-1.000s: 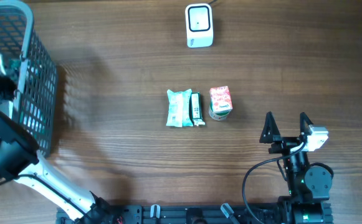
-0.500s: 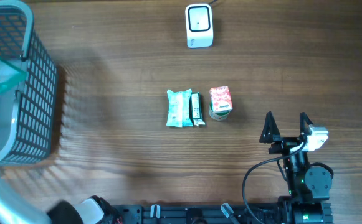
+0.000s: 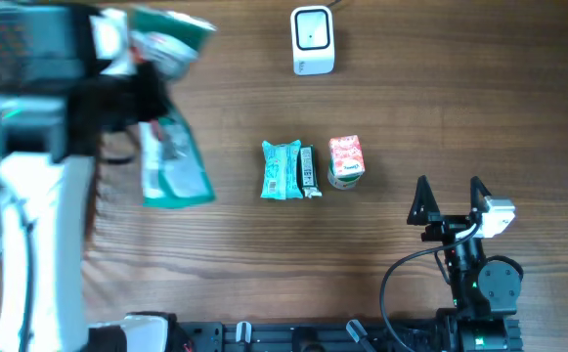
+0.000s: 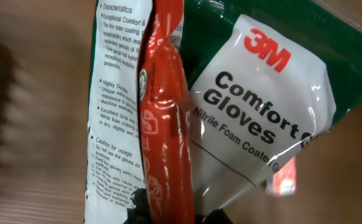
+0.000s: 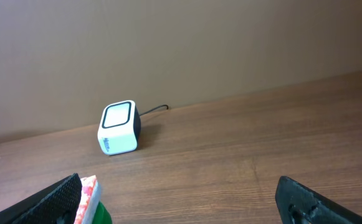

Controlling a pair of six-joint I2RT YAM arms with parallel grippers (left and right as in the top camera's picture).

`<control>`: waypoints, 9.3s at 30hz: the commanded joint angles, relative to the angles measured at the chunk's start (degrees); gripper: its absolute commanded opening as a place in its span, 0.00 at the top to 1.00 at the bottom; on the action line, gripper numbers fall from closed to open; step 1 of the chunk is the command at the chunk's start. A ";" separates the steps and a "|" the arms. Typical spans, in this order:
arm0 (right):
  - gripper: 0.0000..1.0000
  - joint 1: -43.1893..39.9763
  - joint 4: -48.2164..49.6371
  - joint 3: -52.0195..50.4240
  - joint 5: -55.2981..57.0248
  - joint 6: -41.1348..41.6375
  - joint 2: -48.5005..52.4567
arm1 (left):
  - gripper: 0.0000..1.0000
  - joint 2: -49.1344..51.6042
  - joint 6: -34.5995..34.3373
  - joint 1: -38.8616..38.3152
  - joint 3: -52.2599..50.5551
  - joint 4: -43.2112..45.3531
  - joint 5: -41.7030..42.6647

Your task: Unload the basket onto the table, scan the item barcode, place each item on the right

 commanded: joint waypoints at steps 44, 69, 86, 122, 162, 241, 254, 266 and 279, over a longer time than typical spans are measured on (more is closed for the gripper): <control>0.00 0.46 0.15 -0.07 0.13 0.20 0.46 | 0.94 17.46 -11.50 -13.29 -31.32 34.58 -5.11; 0.00 0.44 4.15 0.94 -8.68 3.08 0.50 | 0.24 16.59 -11.45 -13.29 -31.04 30.47 -3.34; 0.00 0.44 -24.61 50.47 -26.77 3.30 39.98 | 0.52 5.84 -11.93 -12.04 -26.36 30.51 25.83; 0.55 30.84 17.75 53.90 -48.85 38.23 85.61 | 0.69 5.92 -17.53 -4.26 -26.36 34.60 50.82; 0.96 31.69 2.25 53.64 -36.72 35.01 86.33 | 0.57 5.92 -13.99 1.11 -26.36 33.97 32.65; 0.00 17.79 -52.89 89.90 5.70 3.08 94.79 | 0.00 6.05 -2.47 1.68 -26.53 16.74 -8.70; 0.01 17.79 -52.89 89.90 5.68 3.08 94.79 | 0.00 6.05 -2.47 1.68 -26.53 16.74 -8.70; 0.00 17.79 -52.89 89.90 5.68 3.08 94.79 | 0.00 6.05 -2.47 1.68 -26.53 16.74 -8.70; 0.00 17.79 -47.17 89.92 -0.79 15.98 94.79 | 0.00 6.05 -2.47 1.68 -26.53 16.74 -8.70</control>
